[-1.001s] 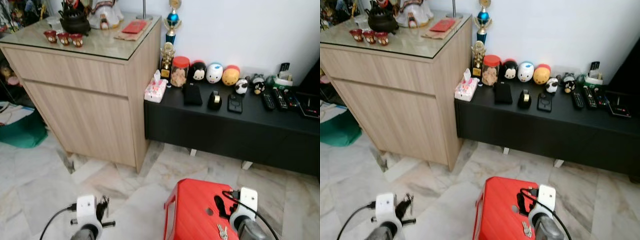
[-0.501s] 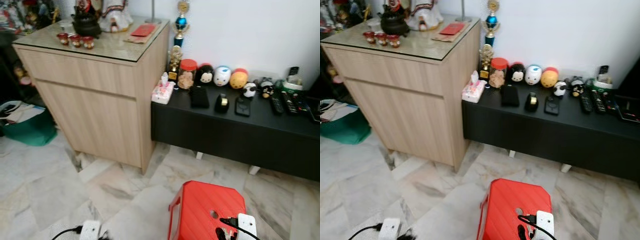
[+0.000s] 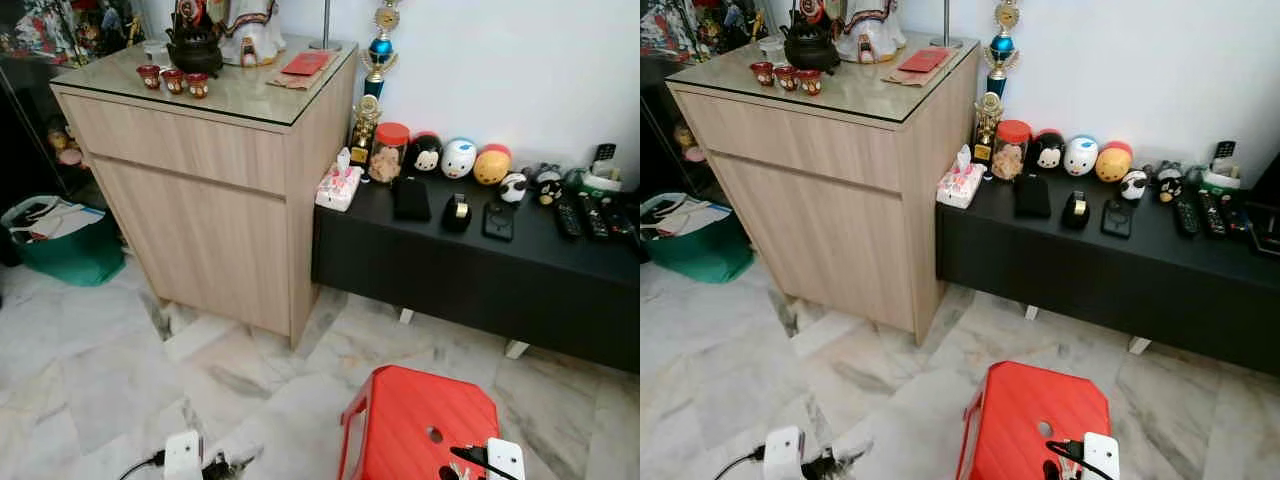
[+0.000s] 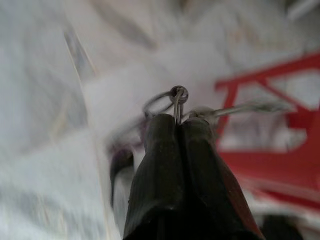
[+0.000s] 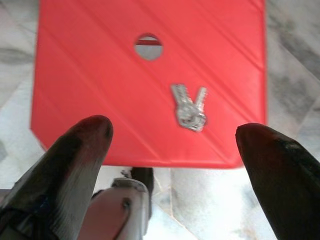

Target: Hang keys on a hook

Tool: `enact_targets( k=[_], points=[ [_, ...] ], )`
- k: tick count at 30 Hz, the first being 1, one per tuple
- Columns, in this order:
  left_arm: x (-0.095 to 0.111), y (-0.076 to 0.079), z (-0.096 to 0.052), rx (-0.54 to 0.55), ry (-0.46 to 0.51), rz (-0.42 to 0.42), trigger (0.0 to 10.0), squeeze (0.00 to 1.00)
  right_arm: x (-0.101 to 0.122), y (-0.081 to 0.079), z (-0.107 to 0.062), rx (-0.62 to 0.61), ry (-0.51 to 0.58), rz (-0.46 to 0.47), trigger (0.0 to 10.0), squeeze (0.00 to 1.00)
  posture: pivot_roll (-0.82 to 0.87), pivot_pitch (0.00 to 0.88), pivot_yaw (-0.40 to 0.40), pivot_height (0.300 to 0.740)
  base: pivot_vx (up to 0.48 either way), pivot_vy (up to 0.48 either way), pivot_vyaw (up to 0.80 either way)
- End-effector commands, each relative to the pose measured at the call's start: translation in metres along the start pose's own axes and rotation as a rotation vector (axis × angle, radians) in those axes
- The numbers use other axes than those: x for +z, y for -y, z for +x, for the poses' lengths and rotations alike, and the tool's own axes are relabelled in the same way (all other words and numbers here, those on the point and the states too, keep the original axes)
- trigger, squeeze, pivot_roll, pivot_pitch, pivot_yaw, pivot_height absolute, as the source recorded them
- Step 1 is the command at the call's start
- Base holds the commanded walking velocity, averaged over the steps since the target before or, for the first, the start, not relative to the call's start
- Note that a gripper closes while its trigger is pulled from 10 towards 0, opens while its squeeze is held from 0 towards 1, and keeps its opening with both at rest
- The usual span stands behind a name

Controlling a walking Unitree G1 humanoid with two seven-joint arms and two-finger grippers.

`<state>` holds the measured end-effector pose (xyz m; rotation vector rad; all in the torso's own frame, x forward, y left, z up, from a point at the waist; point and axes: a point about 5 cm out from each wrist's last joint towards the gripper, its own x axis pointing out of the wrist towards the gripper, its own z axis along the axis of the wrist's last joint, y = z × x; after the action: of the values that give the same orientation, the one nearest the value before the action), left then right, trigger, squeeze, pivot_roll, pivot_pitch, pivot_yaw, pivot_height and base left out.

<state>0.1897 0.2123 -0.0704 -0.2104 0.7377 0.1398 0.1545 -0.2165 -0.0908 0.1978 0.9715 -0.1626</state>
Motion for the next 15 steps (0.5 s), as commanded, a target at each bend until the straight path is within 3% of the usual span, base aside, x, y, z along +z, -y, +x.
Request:
enact_targets(
  k=[1, 6, 12, 15],
  points=[
    [0.004, -0.001, 0.001, 0.012, 0.024, 0.029, 10.0, 0.00, -0.004, 0.007, -0.002, -0.019, -0.011, 0.005, 10.0, 0.00, 0.02, 0.000, -0.077, 0.740, 0.000, 0.000, 0.00],
    [-0.015, -0.007, -0.005, 0.030, -0.071, 0.073, 10.0, 0.00, -0.007, 0.012, -0.003, -0.044, -0.019, 0.037, 10.0, 0.00, 0.02, 0.000, -0.071, 0.740, 0.000, 0.000, 0.00],
    [-0.027, -0.015, -0.011, 0.071, -0.096, 0.030, 10.0, 0.00, -0.003, 0.010, -0.002, -0.031, 0.001, 0.051, 10.0, 0.00, 0.02, 0.001, -0.068, 0.740, 0.000, 0.000, 0.00],
    [-0.031, -0.014, -0.013, 0.065, -0.115, 0.040, 10.0, 0.00, 0.000, 0.010, -0.002, -0.041, 0.016, 0.102, 10.0, 0.00, 0.03, 0.004, -0.063, 0.740, 0.000, 0.000, 0.00]
  ],
)
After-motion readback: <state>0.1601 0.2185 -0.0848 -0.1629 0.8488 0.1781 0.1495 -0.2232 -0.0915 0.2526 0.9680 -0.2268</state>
